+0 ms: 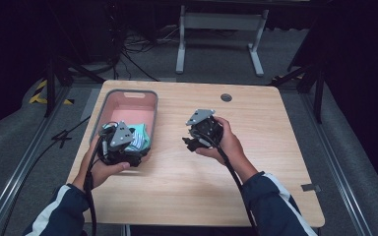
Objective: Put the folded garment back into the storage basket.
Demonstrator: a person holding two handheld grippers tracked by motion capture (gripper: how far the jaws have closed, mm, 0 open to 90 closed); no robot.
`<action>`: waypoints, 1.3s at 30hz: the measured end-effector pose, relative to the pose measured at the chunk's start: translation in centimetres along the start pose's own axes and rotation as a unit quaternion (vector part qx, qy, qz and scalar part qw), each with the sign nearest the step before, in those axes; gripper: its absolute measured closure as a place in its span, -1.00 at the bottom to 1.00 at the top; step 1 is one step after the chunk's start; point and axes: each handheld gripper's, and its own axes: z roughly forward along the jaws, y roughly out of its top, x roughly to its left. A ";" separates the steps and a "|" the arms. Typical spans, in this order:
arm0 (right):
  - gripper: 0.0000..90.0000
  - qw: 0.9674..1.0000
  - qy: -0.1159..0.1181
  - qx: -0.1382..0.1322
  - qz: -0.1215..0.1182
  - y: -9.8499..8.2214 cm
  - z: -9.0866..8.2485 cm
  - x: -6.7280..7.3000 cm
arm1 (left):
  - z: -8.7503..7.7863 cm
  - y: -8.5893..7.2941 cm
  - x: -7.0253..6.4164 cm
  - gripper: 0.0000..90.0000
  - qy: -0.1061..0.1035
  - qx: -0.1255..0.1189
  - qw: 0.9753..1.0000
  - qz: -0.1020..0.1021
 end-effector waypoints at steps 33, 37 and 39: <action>-0.36 0.998 -0.042 -0.003 0.035 -13.2 -5.5 -2.2 | 5.6 -0.6 -6.4 -0.55 -0.079 0.028 0.994 0.064; -0.37 0.998 -0.040 -0.001 0.043 -14.7 -5.9 -2.3 | 6.3 -1.3 -6.8 -0.56 -0.085 0.037 0.994 0.062; -0.37 0.998 -0.040 -0.003 0.048 -15.7 -6.1 -2.5 | 6.6 -1.6 -6.9 -0.56 -0.089 0.040 0.994 0.059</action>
